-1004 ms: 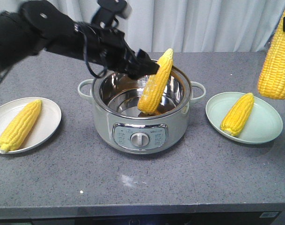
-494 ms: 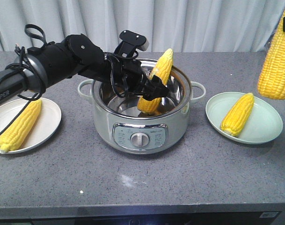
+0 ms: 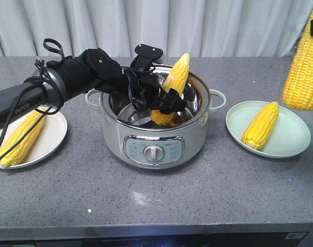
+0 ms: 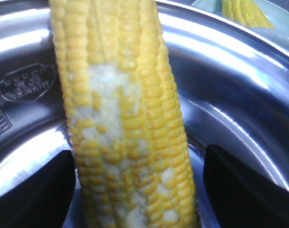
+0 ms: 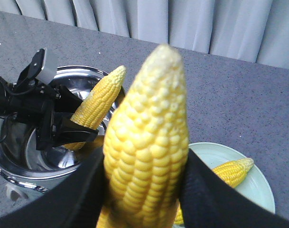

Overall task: Distribute corn equally
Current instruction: 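Grasp the last corn cob with the left gripper and lift it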

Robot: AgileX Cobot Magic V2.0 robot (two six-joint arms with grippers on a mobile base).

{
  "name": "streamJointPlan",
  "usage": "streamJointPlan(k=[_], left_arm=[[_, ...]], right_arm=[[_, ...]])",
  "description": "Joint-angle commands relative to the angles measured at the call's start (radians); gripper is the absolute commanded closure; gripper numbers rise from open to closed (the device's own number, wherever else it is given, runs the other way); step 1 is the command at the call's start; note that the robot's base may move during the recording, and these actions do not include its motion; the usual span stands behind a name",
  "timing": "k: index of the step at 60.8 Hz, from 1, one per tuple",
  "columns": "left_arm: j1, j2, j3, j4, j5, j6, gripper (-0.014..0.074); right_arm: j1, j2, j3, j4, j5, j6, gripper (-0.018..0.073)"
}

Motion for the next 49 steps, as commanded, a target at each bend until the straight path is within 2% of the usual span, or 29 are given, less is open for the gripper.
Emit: streamJointPlan(k=[1,11,20,33,49], left_arm=[[-0.005,-0.062,-0.034,-0.045,-0.051,-0.006,0.0155],[-0.005,-0.062,-0.034,-0.045,-0.049,-0.006,0.0343],[-0.005,-0.064,-0.034,-0.045,-0.032,-0.005,0.0462],[0.000,-0.106,-0.035,-0.045,-0.021,-0.006,0.0477],[0.059,-0.270,-0.035,-0.039,0.004,-0.092,0.0468]], right_arm=[[-0.004,-0.021,-0.022,0.042,-0.045,-0.010,0.0313],[-0.004,-0.021,-0.022,0.042,-0.044,-0.010,0.0313],[-0.004,-0.021,-0.022,0.042,-0.041,-0.010,0.0313],[-0.004,-0.021,-0.022,0.042,-0.041,-0.010,0.0313],[-0.004,-0.021,-0.022,0.042,-0.042,-0.010,0.0313]])
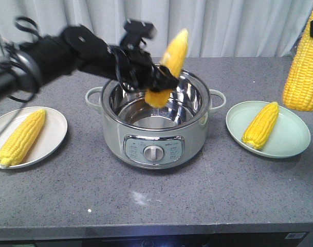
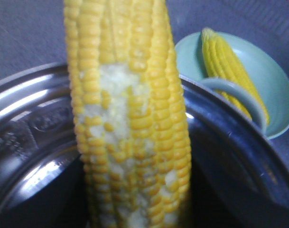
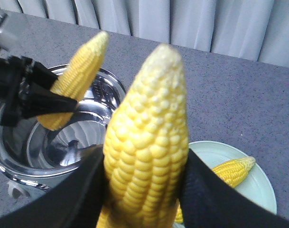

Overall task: Distribute corn equally
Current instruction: 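Grasp the last corn cob with the left gripper and lift it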

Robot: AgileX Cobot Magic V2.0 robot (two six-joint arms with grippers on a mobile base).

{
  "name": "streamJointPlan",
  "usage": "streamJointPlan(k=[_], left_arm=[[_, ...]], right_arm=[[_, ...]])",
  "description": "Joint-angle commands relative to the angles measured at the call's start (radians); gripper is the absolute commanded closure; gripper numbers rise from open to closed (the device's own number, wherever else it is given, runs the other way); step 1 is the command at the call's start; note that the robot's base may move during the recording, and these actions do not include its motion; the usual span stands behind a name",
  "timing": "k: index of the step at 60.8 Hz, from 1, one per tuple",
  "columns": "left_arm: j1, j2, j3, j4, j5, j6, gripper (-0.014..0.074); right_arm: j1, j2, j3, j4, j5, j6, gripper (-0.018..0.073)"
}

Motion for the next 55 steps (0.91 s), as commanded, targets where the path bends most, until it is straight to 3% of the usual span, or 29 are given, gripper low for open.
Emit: streamJointPlan(k=[1,11,30,37,55], left_arm=[[0.032,-0.142,-0.035,-0.039,-0.025,-0.043,0.0468],[0.106,-0.272,-0.035,-0.008,0.040,-0.107,0.0468],[0.186,-0.457,-0.034,0.244,0.153,-0.284,0.0468],[0.192,-0.492,-0.034,0.277,0.193,-0.317,0.0468],[0.192,-0.526,-0.034,0.276,0.220,-0.313,0.0468]], right_arm=[[-0.004,-0.021,-0.022,0.042,-0.050,-0.010,0.0313],[-0.004,-0.021,-0.022,0.042,-0.050,-0.010,0.0314],[-0.004,-0.021,-0.022,0.042,-0.050,-0.017,0.0314],[-0.004,-0.021,-0.022,0.042,-0.050,-0.017,0.0314],[-0.004,-0.021,-0.022,0.042,-0.050,-0.017,0.0314]])
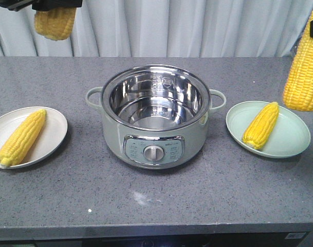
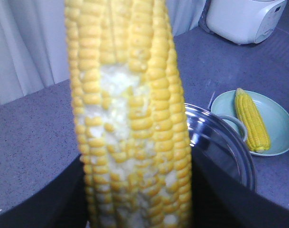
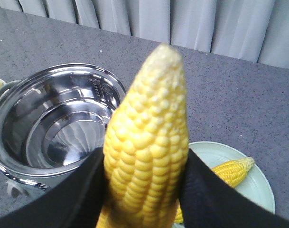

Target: Distribute corn equally

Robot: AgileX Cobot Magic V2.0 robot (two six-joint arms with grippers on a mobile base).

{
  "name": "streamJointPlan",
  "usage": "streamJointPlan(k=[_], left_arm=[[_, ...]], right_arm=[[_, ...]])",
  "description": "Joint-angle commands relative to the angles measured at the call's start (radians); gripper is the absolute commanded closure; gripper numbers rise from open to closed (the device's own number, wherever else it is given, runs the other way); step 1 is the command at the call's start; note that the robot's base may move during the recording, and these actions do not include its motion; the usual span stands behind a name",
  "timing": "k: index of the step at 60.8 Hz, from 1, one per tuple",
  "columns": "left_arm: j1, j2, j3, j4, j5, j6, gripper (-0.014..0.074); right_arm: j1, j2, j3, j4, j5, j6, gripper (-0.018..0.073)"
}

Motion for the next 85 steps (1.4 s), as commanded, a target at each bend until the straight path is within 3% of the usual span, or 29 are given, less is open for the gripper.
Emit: streamJointPlan(k=[1,85], left_arm=[[-0.002,-0.039,-0.030,-0.029,-0.049,-0.008,0.0468],[-0.002,-0.039,-0.030,-0.029,-0.038,-0.008,0.0468]], right_arm=[[-0.004,-0.021,-0.022,0.042,-0.050,-0.009,0.0314],[-0.004,-0.021,-0.022,0.042,-0.048,-0.009,0.0314]])
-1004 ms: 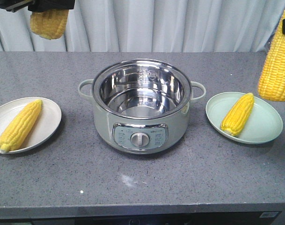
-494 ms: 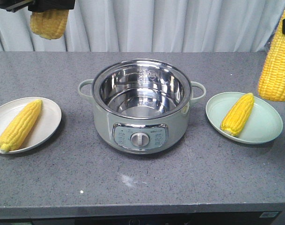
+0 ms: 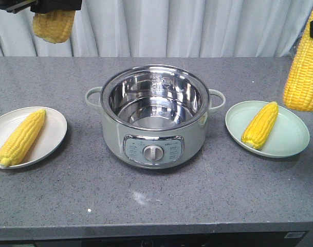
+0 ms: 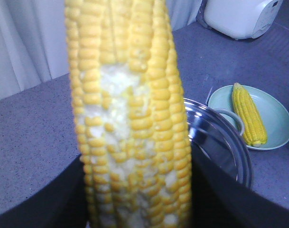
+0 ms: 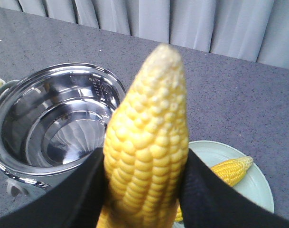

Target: Distribute corn equally

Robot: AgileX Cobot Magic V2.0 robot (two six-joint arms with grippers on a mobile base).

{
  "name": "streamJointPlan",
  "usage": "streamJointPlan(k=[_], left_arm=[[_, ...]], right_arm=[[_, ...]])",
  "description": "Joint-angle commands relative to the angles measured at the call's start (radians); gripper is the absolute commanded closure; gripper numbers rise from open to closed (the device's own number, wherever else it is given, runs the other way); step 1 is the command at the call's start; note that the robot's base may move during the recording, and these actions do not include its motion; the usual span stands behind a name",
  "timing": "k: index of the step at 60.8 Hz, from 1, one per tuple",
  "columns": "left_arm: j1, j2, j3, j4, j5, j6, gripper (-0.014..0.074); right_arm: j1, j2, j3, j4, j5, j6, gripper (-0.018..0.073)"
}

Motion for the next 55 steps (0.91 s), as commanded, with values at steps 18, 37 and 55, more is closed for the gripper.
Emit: streamJointPlan(k=[18,37,55], left_arm=[[-0.002,-0.037,-0.030,-0.030,-0.060,-0.008,0.0468],[-0.002,-0.037,-0.030,-0.030,-0.060,-0.008,0.0468],[-0.002,-0.037,-0.030,-0.030,-0.060,-0.008,0.0468]], right_arm=[[-0.004,-0.021,-0.022,0.042,-0.050,-0.006,0.0314],[-0.004,-0.021,-0.022,0.042,-0.049,-0.006,0.0314],[-0.004,-0.021,-0.022,0.042,-0.049,-0.006,0.0314]])
